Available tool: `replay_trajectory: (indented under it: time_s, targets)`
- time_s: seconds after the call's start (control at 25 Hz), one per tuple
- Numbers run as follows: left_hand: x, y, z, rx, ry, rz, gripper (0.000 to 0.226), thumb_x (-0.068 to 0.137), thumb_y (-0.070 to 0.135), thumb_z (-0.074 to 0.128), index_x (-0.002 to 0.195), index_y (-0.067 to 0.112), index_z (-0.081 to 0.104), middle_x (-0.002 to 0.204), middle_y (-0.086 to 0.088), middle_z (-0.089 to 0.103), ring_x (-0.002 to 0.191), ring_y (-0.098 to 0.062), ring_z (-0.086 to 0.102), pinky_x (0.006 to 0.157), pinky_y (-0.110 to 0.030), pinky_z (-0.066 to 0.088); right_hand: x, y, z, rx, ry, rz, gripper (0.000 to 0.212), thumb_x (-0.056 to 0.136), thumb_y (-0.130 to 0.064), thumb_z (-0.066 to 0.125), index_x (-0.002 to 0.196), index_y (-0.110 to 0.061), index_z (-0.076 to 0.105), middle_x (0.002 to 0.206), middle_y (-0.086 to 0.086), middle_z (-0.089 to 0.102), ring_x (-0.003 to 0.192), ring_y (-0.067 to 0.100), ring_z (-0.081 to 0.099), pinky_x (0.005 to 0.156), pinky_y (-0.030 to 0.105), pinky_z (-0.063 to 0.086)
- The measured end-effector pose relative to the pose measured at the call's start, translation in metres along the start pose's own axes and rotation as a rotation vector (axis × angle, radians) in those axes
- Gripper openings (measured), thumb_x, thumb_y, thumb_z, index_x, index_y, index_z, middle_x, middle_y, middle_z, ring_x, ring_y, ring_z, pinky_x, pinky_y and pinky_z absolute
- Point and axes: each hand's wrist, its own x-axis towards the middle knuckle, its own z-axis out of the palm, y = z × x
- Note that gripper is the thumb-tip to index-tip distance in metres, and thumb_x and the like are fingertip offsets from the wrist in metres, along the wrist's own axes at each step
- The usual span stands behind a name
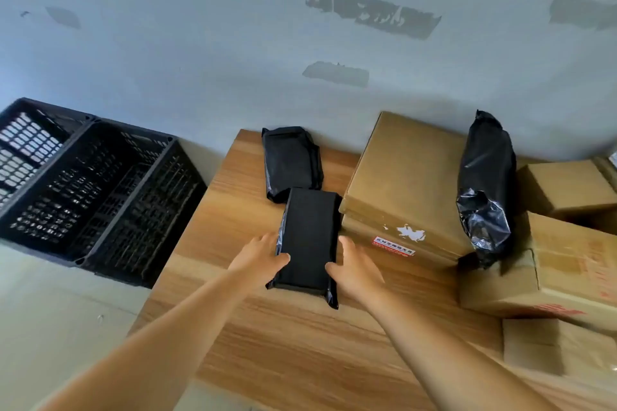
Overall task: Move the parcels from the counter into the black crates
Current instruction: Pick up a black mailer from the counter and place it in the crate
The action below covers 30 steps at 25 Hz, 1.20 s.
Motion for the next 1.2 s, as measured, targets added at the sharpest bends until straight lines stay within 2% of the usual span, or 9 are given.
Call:
replay_trajectory:
  time_s: [0.08,0.12,0.24,0.36,0.48,0.64,0.84,0.96,1.2]
  targets:
    - [0.01,0.0,0.005,-0.038,-0.016,-0.023,0.058,0.098,0.032,0.046,0.15,0.021,0.023,0.147,-0.005,0.036,0.123,-0.024,0.046,0.092,-0.036,0.045,0.014,0.001,0.006,0.105,-0.026,0.049,0.059,0.089,-0.031,0.052,0.144,-0.023,0.032,0.136,0.003,0.049,0.117,0.024,0.053,0.087,0.037,0.048]
    - [0.013,-0.001,0.009,-0.061,-0.029,-0.035,0.058,0.098,0.03,0.044,0.15,0.021,0.021,0.147,-0.005,0.037,0.117,-0.023,0.051,0.087,-0.036,0.047,0.019,0.002,0.011,0.164,-0.054,0.068,0.053,0.088,-0.029,0.053,0.138,-0.023,0.038,0.131,0.002,0.053,0.112,0.022,0.055,0.086,0.036,0.048]
    - [0.024,-0.008,0.016,-0.22,-0.072,-0.08,0.056,0.099,0.017,0.041,0.151,0.022,0.021,0.137,-0.006,0.049,0.073,-0.02,0.056,0.062,-0.037,0.046,0.029,-0.004,0.016,0.347,-0.133,0.128,0.037,0.088,-0.021,0.054,0.123,-0.024,0.047,0.118,-0.001,0.061,0.102,0.02,0.059,0.09,0.04,0.051]
    - [0.03,-0.016,0.016,-0.309,-0.098,-0.076,0.055,0.097,0.012,0.043,0.147,0.028,0.028,0.116,-0.002,0.062,0.06,-0.017,0.05,0.053,-0.03,0.039,0.03,-0.013,0.021,0.516,-0.153,0.179,0.036,0.089,-0.018,0.055,0.123,-0.022,0.046,0.118,0.001,0.06,0.102,0.019,0.06,0.09,0.037,0.051]
    - [0.028,-0.02,0.012,-0.307,-0.091,-0.045,0.05,0.095,0.01,0.046,0.142,0.027,0.036,0.109,0.003,0.062,0.066,-0.018,0.057,0.054,-0.03,0.045,0.023,-0.022,0.028,0.607,-0.187,0.233,0.047,0.091,-0.02,0.054,0.136,-0.021,0.041,0.126,0.0,0.058,0.109,0.019,0.057,0.091,0.034,0.049]
    - [0.018,-0.035,0.002,-0.285,-0.088,-0.021,0.053,0.093,0.008,0.049,0.142,0.025,0.038,0.118,0.002,0.06,0.092,-0.022,0.065,0.078,-0.041,0.058,0.006,-0.037,0.039,0.676,-0.177,0.305,0.044,0.093,-0.018,0.053,0.135,-0.021,0.042,0.131,0.0,0.054,0.114,0.02,0.054,0.098,0.039,0.047]
    - [0.002,-0.043,-0.018,-0.278,0.02,0.063,0.05,0.092,0.007,0.052,0.139,0.024,0.042,0.112,0.009,0.056,0.091,-0.012,0.059,0.077,-0.033,0.057,-0.019,-0.062,0.035,0.781,-0.111,0.274,0.036,0.092,-0.013,0.054,0.126,-0.022,0.049,0.118,-0.004,0.059,0.1,0.013,0.056,0.095,0.038,0.048]
    - [-0.01,-0.037,-0.038,-0.343,0.071,0.131,0.046,0.092,0.006,0.055,0.132,0.026,0.046,0.116,0.008,0.059,0.093,-0.013,0.061,0.073,-0.033,0.057,-0.037,-0.081,0.019,0.824,-0.044,0.198,0.034,0.092,-0.011,0.052,0.124,-0.023,0.048,0.108,-0.009,0.06,0.096,0.009,0.056,0.09,0.033,0.048]
    - [-0.045,0.0,-0.091,-0.442,0.232,0.316,0.043,0.092,0.009,0.056,0.131,0.024,0.047,0.12,0.012,0.058,0.101,-0.01,0.06,0.079,-0.034,0.056,-0.064,-0.12,-0.033,0.807,0.116,0.026,0.039,0.093,-0.009,0.05,0.131,-0.018,0.045,0.116,-0.003,0.059,0.103,0.012,0.056,0.094,0.037,0.049]
